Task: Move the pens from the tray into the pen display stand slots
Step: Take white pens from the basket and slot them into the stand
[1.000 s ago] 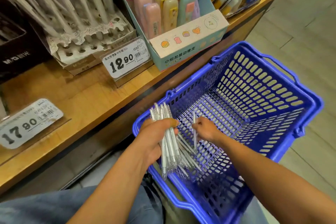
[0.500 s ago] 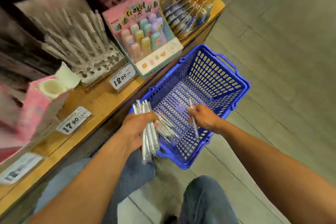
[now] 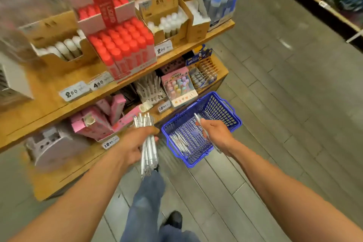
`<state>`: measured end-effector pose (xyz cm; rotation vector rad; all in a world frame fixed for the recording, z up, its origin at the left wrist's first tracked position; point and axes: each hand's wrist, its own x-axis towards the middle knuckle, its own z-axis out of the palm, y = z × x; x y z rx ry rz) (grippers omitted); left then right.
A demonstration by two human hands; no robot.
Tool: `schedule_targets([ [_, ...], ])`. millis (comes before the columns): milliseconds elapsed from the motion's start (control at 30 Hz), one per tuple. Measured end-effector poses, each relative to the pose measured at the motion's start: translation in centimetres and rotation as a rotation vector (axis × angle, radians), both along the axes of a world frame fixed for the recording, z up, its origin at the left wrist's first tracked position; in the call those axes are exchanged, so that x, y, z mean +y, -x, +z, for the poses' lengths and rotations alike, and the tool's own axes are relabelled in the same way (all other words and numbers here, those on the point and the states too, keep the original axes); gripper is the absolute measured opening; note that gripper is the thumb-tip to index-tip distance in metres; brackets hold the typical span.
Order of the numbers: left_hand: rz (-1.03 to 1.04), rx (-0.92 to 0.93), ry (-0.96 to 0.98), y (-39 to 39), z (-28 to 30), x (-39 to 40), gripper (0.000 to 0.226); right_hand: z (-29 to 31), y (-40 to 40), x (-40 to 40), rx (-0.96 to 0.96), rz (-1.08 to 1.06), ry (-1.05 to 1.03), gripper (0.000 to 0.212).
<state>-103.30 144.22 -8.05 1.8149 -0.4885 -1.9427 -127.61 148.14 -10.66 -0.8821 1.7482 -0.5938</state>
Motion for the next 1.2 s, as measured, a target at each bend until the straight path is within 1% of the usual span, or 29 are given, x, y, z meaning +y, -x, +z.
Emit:
schedule_targets([
  [133, 0.094, 0.029, 0.055, -4.1, 6.0, 1.1, 0.009, 6.5, -4.3, -0.9, -0.057, 0.014, 0.018, 0.034],
  [233, 0.128, 0.061, 0.083, -8.0, 9.2, 1.7, 0.009, 10.0, -8.4, -2.2, -0.074, 0.061, 0.052, 0.035],
  [367, 0.194, 0.071, 0.091, -13.9, 11.6, 1.8, 0.02, 13.0, -14.8, -4.1, -0.176, 0.072, 0.023, 0.038],
  [433, 0.218, 0.082, 0.1, -17.0, 12.5, 1.8, 0.019, 13.9, -18.2, -5.1, -0.212, 0.117, 0.022, 0.03],
  [500, 0.242, 0.104, 0.106, -20.1, 13.4, 1.4, 0.009, 14.5, -21.5, -6.1, -0.235, 0.193, 0.038, 0.022],
  [567, 0.285, 0.131, 0.105, -23.2, 14.3, 0.9, 0.003, 15.1, -24.7, -7.1, -0.241, 0.267, 0.031, 0.023],
  [700, 0.327, 0.095, 0.135, -29.3, 15.6, -0.5, 0.008, 16.7, -30.7, -9.4, -0.239, 0.363, 0.055, 0.02],
  [767, 0.347, 0.109, 0.15, -31.9, 16.3, -1.4, 0.011, 17.3, -33.2, -10.5, -0.247, 0.393, 0.075, 0.017],
  [833, 0.385, 0.108, 0.175, -34.2, 17.1, -2.1, 0.015, 17.6, -35.3, -11.6, -0.255, 0.428, 0.073, 0.018],
  [900, 0.407, 0.114, 0.208, -36.1, 17.9, -2.9, 0.02, 18.0, -37.3, -12.8, -0.215, 0.48, 0.096, 0.021],
  [1033, 0.437, 0.139, 0.241, -38.9, 19.4, -4.9, 0.023, 19.0, -40.7, -15.7, -0.168, 0.555, 0.168, 0.014],
  [1200, 0.425, 0.171, 0.285, -40.6, 21.2, -7.9, 0.029, 20.3, -43.3, -20.4, -0.17, 0.654, 0.237, 0.004],
])
